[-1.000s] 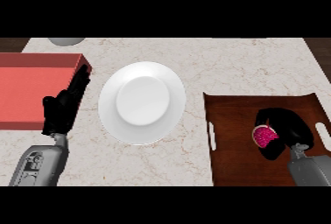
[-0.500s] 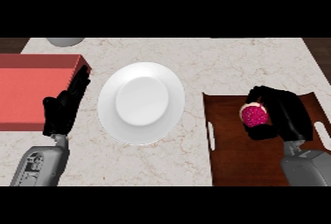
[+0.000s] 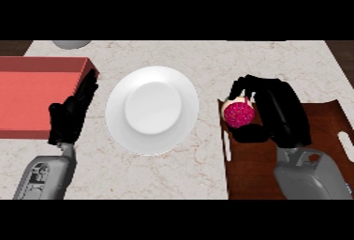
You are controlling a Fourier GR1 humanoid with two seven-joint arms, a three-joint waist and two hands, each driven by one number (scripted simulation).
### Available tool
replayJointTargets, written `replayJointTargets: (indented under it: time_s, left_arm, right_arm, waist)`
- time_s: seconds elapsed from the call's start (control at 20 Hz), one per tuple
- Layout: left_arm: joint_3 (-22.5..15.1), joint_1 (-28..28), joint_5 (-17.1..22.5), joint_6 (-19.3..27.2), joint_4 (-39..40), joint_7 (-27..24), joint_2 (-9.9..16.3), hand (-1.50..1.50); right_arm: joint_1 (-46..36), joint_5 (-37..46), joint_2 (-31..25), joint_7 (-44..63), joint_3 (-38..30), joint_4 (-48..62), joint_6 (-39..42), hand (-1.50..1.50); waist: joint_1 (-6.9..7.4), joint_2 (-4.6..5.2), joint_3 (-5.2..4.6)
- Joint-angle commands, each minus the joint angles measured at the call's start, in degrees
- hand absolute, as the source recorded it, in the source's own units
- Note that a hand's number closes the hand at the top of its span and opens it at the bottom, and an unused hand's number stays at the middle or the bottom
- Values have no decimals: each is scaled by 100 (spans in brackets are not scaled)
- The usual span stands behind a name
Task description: Pick the cupcake from the tray and place it in the plate
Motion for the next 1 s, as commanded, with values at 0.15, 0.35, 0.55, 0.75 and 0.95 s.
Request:
replayJointTargets:
  time_s: [0.15, 0.35, 0.55, 0.75, 0.95]
  left_arm:
    - [7, 50, -59, -69, -8, 49, 5, 0]
    - [-12, 250, -27, -86, -129, -70, -60, 0]
    - [-213, 350, -147, -75, -408, -56, -151, 0]
    - [-118, 165, -65, -172, -143, -24, -113, 0]
    - [-54, -117, 0, -288, -60, 20, -51, 0]
  right_arm:
    - [-934, 121, 1033, 480, 500, 1067, -106, 150]
    - [-1706, -397, 1053, 829, 920, 2142, -806, 150]
    - [-2482, -942, 1060, 775, 1219, 3495, -1506, 150]
    - [-3130, -834, 1063, 1077, 1769, 4518, -1629, 150]
    - [-3327, -1191, 1064, 1294, 2464, 5269, -1900, 150]
  waist:
    - [32, 15, 1]
    - [98, 18, 1]
    - [178, 34, 1]
    - [271, 49, -2]
    - [286, 50, 0]
